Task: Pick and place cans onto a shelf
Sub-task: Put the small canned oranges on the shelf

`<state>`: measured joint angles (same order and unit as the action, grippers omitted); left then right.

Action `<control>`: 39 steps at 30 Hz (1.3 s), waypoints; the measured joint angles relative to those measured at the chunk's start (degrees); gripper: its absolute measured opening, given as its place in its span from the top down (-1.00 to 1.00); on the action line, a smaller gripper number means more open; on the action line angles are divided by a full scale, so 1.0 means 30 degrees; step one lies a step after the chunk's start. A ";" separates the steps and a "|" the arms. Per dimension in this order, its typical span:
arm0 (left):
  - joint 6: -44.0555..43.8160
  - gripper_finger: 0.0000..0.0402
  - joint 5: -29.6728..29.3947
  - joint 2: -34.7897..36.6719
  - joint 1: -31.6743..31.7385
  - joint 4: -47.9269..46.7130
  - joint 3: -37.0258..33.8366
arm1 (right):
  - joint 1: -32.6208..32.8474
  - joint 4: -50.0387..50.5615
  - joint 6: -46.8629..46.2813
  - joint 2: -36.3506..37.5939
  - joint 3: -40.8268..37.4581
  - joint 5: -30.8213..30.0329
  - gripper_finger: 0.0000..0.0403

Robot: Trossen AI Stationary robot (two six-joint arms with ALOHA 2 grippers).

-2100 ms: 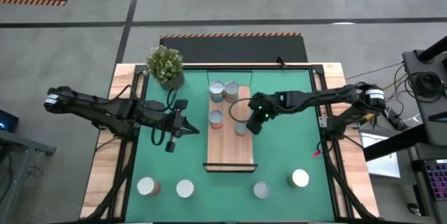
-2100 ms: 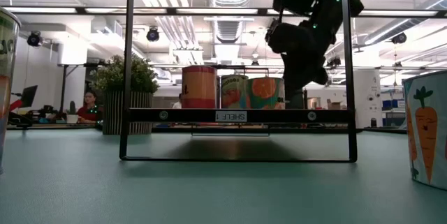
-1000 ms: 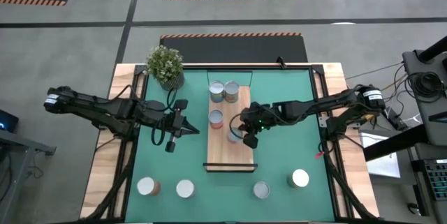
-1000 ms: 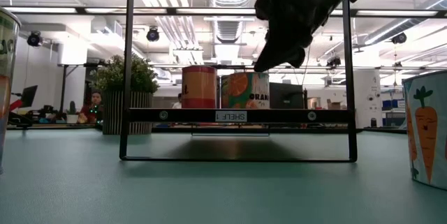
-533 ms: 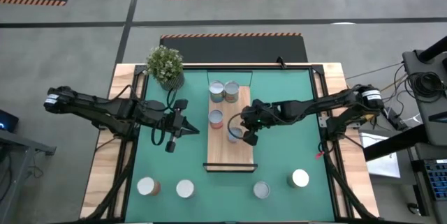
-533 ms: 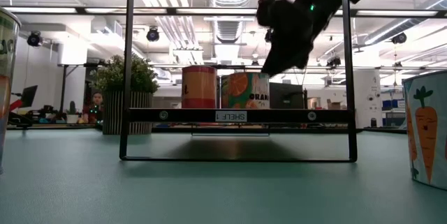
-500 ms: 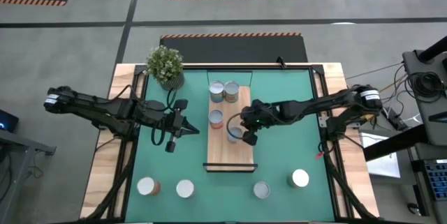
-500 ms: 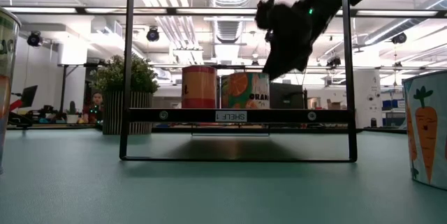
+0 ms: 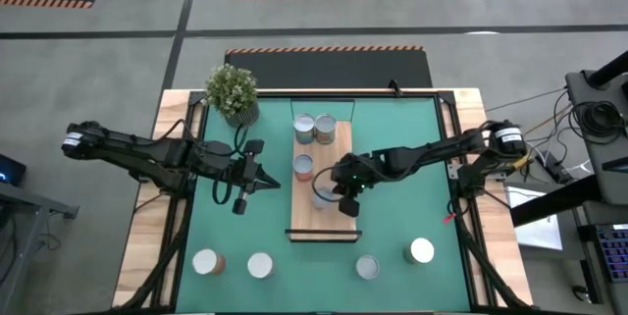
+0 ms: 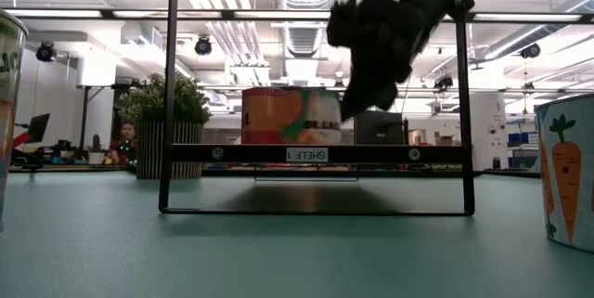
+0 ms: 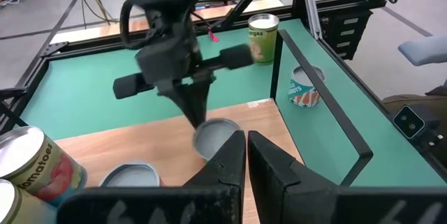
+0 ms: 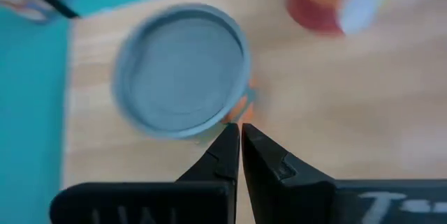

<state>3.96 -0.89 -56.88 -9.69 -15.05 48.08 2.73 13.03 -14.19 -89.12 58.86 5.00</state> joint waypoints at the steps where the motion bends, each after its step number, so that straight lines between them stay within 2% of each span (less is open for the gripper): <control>1: -0.0005 1.00 0.0000 0.0000 0.0000 -0.0003 0.0006 | 0.0086 -0.0083 0.0316 0.0064 0.0131 0.0008 0.96; 10: -0.0846 1.00 -0.0029 -0.0470 0.0007 0.0641 0.0006 | -0.0139 0.0854 0.2636 0.0310 0.1138 -0.0155 0.96; 14: -0.1279 1.00 -0.0072 -0.1649 0.0015 0.1663 0.0006 | -0.0443 0.0876 0.3405 0.0559 0.1037 -0.0190 0.96; 21: -0.1936 1.00 -0.1931 -0.4358 0.0190 0.1522 0.0109 | -0.0542 0.0836 0.4637 0.0439 0.0800 -0.0838 0.96; 30: -0.0856 1.00 -0.2025 -0.8398 0.0565 -0.1804 0.3694 | -0.0550 -0.0108 0.5098 0.0421 0.0616 -0.1173 0.96; 39: 0.0026 1.00 -0.2025 -1.0108 0.0663 -0.1814 0.4086 | -0.0550 -0.2503 0.4561 0.0421 -0.0797 -0.1181 0.96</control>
<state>4.04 -6.96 -87.21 -7.70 -20.49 60.34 1.08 5.52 -0.51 -87.85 56.47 1.45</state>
